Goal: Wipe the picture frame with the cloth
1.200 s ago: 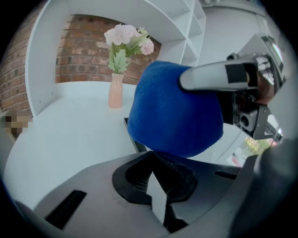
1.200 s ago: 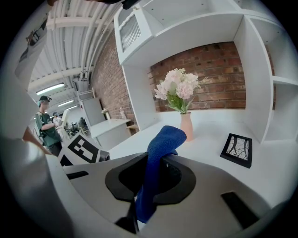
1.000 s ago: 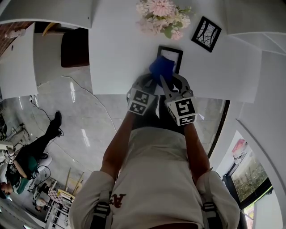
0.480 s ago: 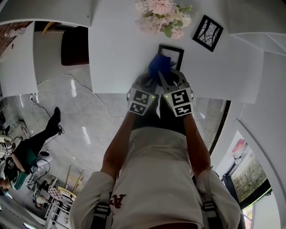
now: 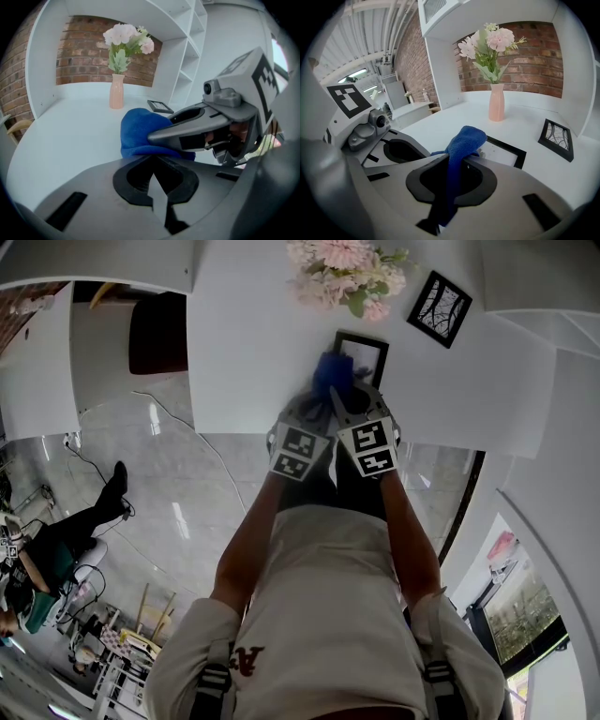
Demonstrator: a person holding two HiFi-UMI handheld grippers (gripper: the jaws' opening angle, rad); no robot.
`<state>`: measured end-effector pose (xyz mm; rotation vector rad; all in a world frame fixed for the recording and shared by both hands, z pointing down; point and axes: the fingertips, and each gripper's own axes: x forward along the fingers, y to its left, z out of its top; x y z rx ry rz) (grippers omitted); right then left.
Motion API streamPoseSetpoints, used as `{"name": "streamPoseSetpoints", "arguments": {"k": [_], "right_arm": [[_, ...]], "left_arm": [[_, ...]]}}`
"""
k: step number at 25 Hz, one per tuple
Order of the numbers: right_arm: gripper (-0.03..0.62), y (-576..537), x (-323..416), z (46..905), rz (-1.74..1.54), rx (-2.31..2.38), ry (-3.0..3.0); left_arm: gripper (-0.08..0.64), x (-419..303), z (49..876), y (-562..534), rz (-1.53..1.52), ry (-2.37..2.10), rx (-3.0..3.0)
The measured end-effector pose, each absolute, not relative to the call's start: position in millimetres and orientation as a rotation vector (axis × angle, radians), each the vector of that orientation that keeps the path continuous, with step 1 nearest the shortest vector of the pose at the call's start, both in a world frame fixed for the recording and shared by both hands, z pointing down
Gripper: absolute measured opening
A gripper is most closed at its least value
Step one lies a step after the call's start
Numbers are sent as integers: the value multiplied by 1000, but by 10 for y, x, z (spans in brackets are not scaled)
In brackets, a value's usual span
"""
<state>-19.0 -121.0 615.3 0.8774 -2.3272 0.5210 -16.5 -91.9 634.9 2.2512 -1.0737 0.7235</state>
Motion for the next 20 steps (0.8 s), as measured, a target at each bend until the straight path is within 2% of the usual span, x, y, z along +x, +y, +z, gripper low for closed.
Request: {"name": "streamPoseSetpoints", "arguments": {"k": [20], "right_arm": [[32,-1262,-138,6288,518,900,-2248]], "left_arm": [[2,-163,6355,-920,758,-1062,2247]]}}
